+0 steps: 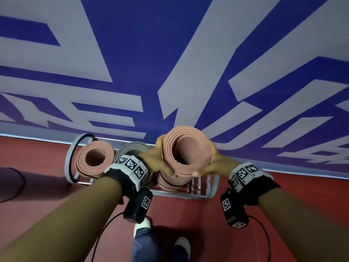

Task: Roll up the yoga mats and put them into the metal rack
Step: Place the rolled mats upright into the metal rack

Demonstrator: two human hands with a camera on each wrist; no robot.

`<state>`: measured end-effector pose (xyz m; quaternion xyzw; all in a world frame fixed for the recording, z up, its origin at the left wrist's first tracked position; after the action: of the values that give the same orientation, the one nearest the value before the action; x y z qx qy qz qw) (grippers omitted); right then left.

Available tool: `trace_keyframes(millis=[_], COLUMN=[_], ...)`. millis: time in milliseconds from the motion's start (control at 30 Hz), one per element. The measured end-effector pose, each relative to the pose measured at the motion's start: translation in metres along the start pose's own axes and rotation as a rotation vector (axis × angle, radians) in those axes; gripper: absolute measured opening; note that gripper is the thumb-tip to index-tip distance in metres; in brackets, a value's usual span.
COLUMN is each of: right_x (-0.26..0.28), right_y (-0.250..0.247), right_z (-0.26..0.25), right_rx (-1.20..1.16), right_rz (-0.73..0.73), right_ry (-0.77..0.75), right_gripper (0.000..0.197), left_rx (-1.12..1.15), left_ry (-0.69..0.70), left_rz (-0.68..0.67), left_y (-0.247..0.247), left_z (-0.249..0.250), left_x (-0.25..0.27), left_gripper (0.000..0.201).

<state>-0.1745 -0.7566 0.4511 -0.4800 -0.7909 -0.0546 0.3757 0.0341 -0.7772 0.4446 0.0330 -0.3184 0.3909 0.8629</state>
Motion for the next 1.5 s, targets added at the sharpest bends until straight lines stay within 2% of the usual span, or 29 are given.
trace_keyframes(millis=[100, 233, 300, 600, 833, 1033, 1167, 1233, 1367, 1500], right_x=[-0.014, -0.037, -0.047, -0.077, -0.09, -0.094, -0.097, -0.097, -0.098, -0.109], right_y=[0.017, 0.031, 0.037, 0.045, 0.053, 0.034, 0.033, 0.037, 0.043, 0.056], right_z=[0.021, 0.051, 0.066, 0.108, 0.136, 0.138, 0.142, 0.141, 0.126, 0.107], right_rx=[-0.082, 0.055, 0.11, 0.123, 0.183, 0.127, 0.09, 0.117, 0.189, 0.114], right_rz=[0.039, 0.256, 0.269, 0.255, 0.242, 0.261, 0.251, 0.259, 0.279, 0.252], right_ry=[0.109, 0.105, 0.135, 0.172, 0.231, 0.23, 0.24, 0.26, 0.215, 0.154], right_gripper=[0.124, 0.083, 0.077, 0.076, 0.074, 0.074, 0.083, 0.077, 0.069, 0.069], left_rx=[0.081, 0.077, 0.049, 0.081, -0.04, -0.08, -0.035, -0.069, -0.18, -0.201], left_ry=[-0.083, -0.09, -0.106, -0.143, -0.209, -0.215, -0.255, -0.29, -0.308, -0.304], left_rz=[-0.034, 0.001, 0.006, 0.035, 0.137, 0.215, 0.22, 0.215, 0.303, 0.319], left_y=[0.016, 0.033, 0.038, 0.05, 0.065, 0.067, 0.074, 0.077, 0.06, 0.034], left_z=[-0.023, -0.051, -0.066, -0.104, -0.134, -0.117, -0.112, -0.111, -0.111, -0.11], left_x=[-0.019, -0.042, -0.053, -0.086, -0.095, -0.101, -0.105, -0.107, -0.098, -0.088], left_gripper=[0.129, 0.108, 0.102, 0.093, 0.08, 0.077, 0.078, 0.079, 0.072, 0.07])
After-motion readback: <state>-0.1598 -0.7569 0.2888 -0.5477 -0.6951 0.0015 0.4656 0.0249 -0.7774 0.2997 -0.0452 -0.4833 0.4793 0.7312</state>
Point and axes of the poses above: each hand's wrist, its own x-axis away from the middle knuckle, its own y-axis out of the palm, z = x × y, the point moved 4 cm from there along -x, towards the middle knuckle, and after that the axes turned 4 degrees about -z, right-handed, at the moved point
